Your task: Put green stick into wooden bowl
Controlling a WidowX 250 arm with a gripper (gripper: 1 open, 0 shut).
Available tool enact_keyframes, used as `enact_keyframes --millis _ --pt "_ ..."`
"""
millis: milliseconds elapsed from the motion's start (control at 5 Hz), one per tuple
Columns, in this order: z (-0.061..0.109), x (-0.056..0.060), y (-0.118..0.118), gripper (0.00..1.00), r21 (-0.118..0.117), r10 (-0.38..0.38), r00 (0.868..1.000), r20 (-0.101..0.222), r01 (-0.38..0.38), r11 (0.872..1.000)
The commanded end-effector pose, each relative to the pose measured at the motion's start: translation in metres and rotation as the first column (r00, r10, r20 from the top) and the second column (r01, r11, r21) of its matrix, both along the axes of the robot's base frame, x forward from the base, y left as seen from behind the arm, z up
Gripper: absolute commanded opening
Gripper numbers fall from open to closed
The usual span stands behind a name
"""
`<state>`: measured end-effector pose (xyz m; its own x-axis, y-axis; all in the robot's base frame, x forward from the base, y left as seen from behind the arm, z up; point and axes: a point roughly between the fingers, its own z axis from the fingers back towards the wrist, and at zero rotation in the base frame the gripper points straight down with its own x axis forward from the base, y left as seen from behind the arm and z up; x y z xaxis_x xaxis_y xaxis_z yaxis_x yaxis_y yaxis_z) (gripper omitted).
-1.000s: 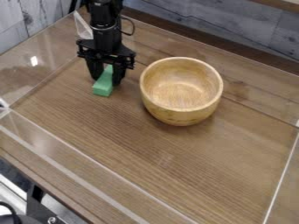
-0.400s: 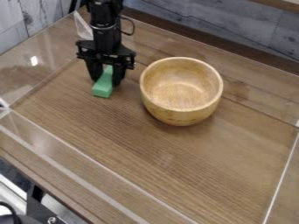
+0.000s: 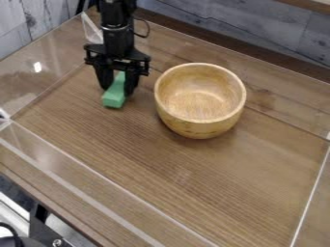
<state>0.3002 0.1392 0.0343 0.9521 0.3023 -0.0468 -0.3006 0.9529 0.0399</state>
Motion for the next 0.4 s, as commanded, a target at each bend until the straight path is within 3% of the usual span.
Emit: enact_keyframes --millis 0,200 --pt "0.0202 0.0132 0.0024 0.00 0.020 0.000 0.999 0.051 -0.001 1.000" --pt "0.0283 0.0152 0.0002 0.00 0.011 0.009 0.999 0.050 -0.010 1.000"
